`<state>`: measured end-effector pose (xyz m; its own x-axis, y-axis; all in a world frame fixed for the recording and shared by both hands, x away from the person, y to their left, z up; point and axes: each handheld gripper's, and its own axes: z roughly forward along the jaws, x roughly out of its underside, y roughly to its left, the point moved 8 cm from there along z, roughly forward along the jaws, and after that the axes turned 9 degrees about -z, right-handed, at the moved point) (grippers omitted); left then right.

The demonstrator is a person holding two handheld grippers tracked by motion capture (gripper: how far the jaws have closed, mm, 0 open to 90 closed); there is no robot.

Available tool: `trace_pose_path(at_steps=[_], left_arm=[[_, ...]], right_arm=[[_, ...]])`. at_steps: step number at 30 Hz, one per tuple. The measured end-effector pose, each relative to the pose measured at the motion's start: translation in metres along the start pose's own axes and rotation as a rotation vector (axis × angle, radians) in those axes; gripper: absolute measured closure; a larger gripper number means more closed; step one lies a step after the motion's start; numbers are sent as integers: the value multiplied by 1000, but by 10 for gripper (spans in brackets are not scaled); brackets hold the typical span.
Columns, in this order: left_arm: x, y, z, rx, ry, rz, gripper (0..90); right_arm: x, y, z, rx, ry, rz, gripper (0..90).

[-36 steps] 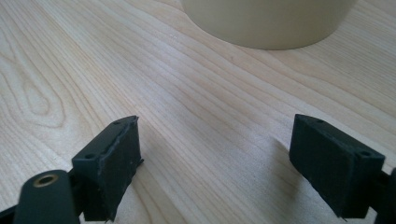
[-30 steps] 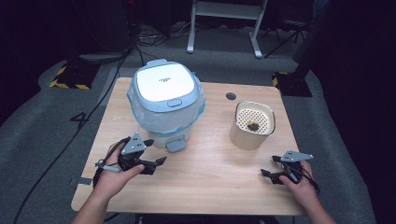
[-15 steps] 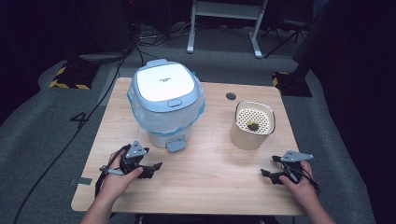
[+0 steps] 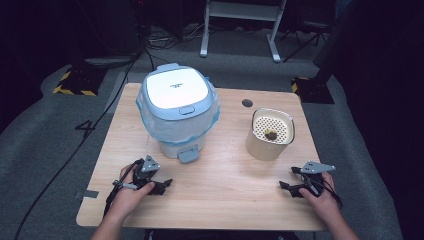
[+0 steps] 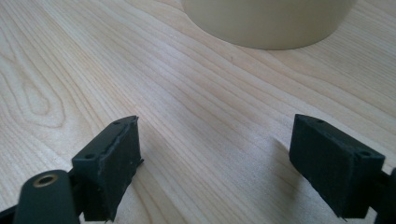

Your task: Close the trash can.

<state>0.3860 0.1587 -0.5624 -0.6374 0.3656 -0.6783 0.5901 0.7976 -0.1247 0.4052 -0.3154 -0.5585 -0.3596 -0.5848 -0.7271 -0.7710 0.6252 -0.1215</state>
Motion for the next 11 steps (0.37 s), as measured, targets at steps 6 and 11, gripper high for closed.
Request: trace_pose_path(at_steps=[6,11], left_arm=[[-1,2,1,-11,1,-14,149],[-1,2,1,-14,0,-12,148]], right_arm=[[0,0,0,0,0,0,164],[0,0,0,0,0,0,164]])
